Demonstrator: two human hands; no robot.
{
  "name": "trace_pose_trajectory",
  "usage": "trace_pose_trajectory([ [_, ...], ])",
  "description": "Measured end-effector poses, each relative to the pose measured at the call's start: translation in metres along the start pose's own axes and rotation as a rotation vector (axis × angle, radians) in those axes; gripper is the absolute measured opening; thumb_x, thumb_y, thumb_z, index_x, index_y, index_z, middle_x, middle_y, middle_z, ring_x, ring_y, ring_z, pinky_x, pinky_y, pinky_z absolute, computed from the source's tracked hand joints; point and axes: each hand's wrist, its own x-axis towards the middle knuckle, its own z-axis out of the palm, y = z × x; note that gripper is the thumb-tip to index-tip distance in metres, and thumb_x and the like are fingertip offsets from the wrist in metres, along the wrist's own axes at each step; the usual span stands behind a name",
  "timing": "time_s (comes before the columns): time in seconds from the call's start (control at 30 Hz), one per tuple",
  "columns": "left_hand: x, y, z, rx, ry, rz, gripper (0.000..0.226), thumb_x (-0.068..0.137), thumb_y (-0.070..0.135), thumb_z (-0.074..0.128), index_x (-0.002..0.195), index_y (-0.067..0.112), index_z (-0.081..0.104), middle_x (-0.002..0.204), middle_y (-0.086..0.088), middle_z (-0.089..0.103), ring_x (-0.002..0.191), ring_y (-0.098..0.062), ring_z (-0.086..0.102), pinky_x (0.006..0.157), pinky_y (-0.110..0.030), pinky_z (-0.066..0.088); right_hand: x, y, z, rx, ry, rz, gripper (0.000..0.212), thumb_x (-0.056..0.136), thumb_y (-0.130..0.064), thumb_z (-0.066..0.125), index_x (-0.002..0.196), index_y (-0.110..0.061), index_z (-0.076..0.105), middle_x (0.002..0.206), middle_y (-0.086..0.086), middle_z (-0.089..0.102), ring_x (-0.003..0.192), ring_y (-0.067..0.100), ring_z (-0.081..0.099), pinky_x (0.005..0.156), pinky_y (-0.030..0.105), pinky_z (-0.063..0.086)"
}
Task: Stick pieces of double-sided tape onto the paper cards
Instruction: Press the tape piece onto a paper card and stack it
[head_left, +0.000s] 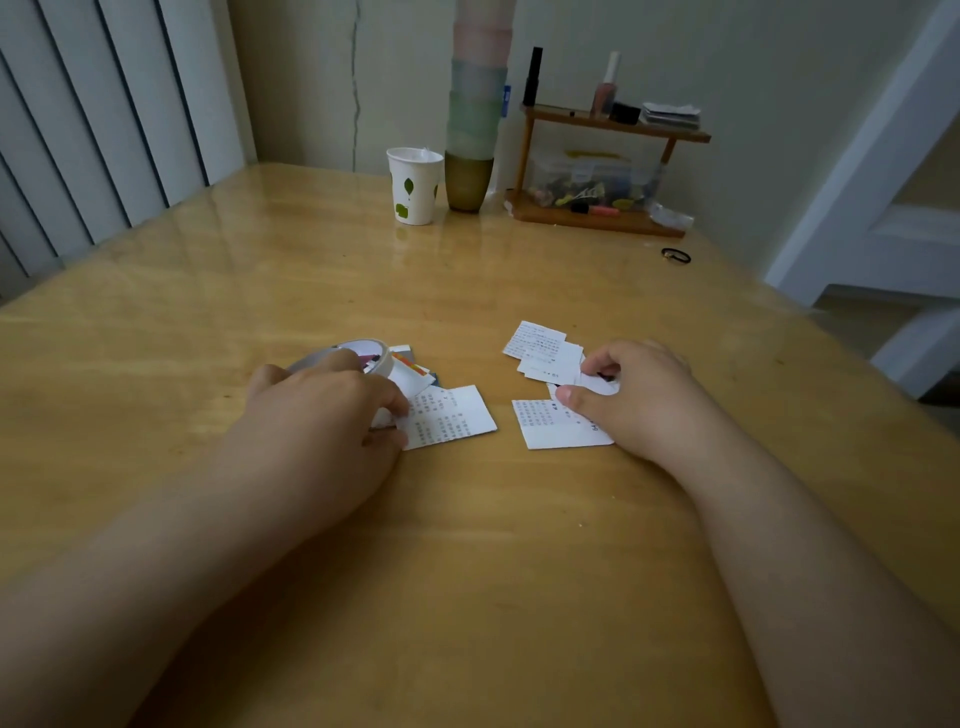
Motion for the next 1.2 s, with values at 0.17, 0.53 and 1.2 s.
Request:
trace_pose_trajectory([
  [0.17,0.001,-0.003,0.001,0.048,0.020,-0.049,0.033,0.092,0.045,0.042,0.124,0.040,0.052,0.117,0.011,0.046,0.115,-0.008,0.048,0.095,-0.030,0.024,0.001,0.002,0.000,0.024,0.010,0.002,0.041,0.084,-0.045,0.066,0.117,-0.023,0.058,0.121,-0.002,0.049,0.122,0.020,0.042,0.094,0.028,0.036],
  [0.53,-0.001,0.002,-0.004,-0.079,0.061,-0.026,0.035,0.088,0.041,0.052,0.122,0.037,0.055,0.089,0.013,0.035,0.084,-0.012,0.039,0.083,-0.026,0.020,0.001,0.002,-0.008,0.013,-0.022,0.071,0.041,0.084,-0.043,0.065,0.118,-0.022,0.057,0.125,0.003,0.048,0.121,0.023,0.044,0.090,0.026,0.034],
  [1.2,-0.007,0.009,-0.019,-0.417,0.103,-0.011,0.012,0.083,0.036,0.058,0.093,0.043,0.059,0.072,0.011,0.039,0.061,0.000,0.045,0.052,-0.013,0.029,-0.026,-0.026,-0.031,0.413,0.279,-0.132,0.018,0.084,-0.023,0.071,0.098,-0.031,0.061,0.091,-0.014,0.064,0.070,-0.004,0.056,0.045,0.003,0.036],
])
